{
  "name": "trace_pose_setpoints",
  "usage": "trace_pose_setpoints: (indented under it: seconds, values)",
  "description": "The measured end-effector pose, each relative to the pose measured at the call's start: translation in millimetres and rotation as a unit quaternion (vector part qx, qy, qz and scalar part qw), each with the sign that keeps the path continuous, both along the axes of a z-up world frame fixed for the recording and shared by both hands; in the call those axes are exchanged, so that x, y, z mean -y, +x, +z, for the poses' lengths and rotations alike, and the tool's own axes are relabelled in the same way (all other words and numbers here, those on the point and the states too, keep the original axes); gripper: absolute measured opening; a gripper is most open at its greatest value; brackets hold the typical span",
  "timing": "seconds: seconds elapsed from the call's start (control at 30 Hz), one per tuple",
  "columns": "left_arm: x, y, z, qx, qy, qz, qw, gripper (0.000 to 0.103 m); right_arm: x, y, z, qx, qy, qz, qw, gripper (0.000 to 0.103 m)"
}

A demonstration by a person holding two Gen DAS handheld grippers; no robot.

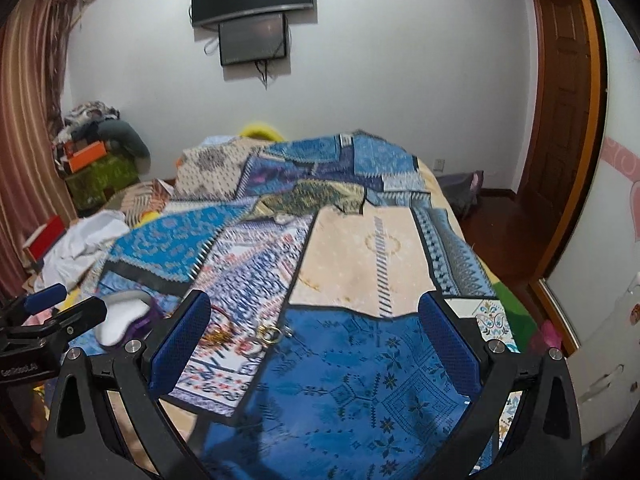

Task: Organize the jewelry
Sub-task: 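Move the left gripper down toward the jewelry pile on the cloth, then close the left gripper on the red beaded bracelet and lift it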

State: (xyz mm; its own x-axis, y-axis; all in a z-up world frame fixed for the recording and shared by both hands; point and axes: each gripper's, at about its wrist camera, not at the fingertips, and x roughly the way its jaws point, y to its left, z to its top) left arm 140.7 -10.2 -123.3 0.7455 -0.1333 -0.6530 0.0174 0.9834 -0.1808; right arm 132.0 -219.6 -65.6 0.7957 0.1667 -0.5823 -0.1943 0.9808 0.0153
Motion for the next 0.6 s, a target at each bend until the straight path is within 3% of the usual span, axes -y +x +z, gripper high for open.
trace_pose_setpoints:
  seconds: [0.13, 0.3, 0.6]
  values:
    - [8.5, 13.0, -11.6, -0.022, -0.018, -0.02, 0.9994, 0.099, 3.0, 9.1, -11.7, -0.018, -0.001, 0.004, 1.0, 0.103]
    - [15.8, 29.3, -24.0, -0.045, -0.039, -0.039, 0.9975, 0.086, 6.3, 19.3, -21.3, -0.031, -0.002, 0.008, 0.999, 0.103]
    - [21.1, 48.2, -29.2, -0.049, -0.044, -0.06, 0.9961, 0.057, 6.8, 35.7, -35.0, -0.061, 0.021, 0.039, 0.997, 0.103]
